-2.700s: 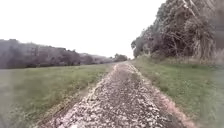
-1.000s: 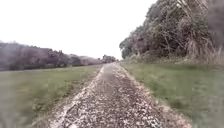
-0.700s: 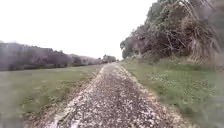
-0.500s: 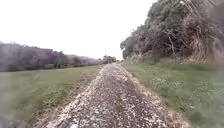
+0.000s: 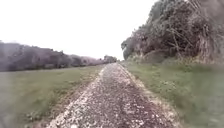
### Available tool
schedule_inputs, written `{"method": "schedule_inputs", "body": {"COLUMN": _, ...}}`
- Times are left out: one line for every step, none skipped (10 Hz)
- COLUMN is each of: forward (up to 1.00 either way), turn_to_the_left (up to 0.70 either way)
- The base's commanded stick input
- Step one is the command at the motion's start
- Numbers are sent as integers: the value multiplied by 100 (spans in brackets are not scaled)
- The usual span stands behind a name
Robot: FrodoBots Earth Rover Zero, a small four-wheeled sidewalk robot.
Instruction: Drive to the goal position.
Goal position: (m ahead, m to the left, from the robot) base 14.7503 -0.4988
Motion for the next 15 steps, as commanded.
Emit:
{"method": "schedule_inputs", "body": {"forward": 77, "turn_to_the_left": -2}}
{"method": "schedule_inputs", "body": {"forward": 77, "turn_to_the_left": -2}}
{"method": "schedule_inputs", "body": {"forward": 76, "turn_to_the_left": -2}}
{"method": "schedule_inputs", "body": {"forward": 75, "turn_to_the_left": -2}}
{"method": "schedule_inputs", "body": {"forward": 75, "turn_to_the_left": -2}}
{"method": "schedule_inputs", "body": {"forward": 74, "turn_to_the_left": -2}}
{"method": "schedule_inputs", "body": {"forward": 72, "turn_to_the_left": -2}}
{"method": "schedule_inputs", "body": {"forward": 71, "turn_to_the_left": -2}}
{"method": "schedule_inputs", "body": {"forward": 70, "turn_to_the_left": -2}}
{"method": "schedule_inputs", "body": {"forward": 69, "turn_to_the_left": -2}}
{"method": "schedule_inputs", "body": {"forward": 69, "turn_to_the_left": -2}}
{"method": "schedule_inputs", "body": {"forward": 68, "turn_to_the_left": -2}}
{"method": "schedule_inputs", "body": {"forward": 68, "turn_to_the_left": -2}}
{"method": "schedule_inputs", "body": {"forward": 68, "turn_to_the_left": -2}}
{"method": "schedule_inputs", "body": {"forward": 68, "turn_to_the_left": 0}}
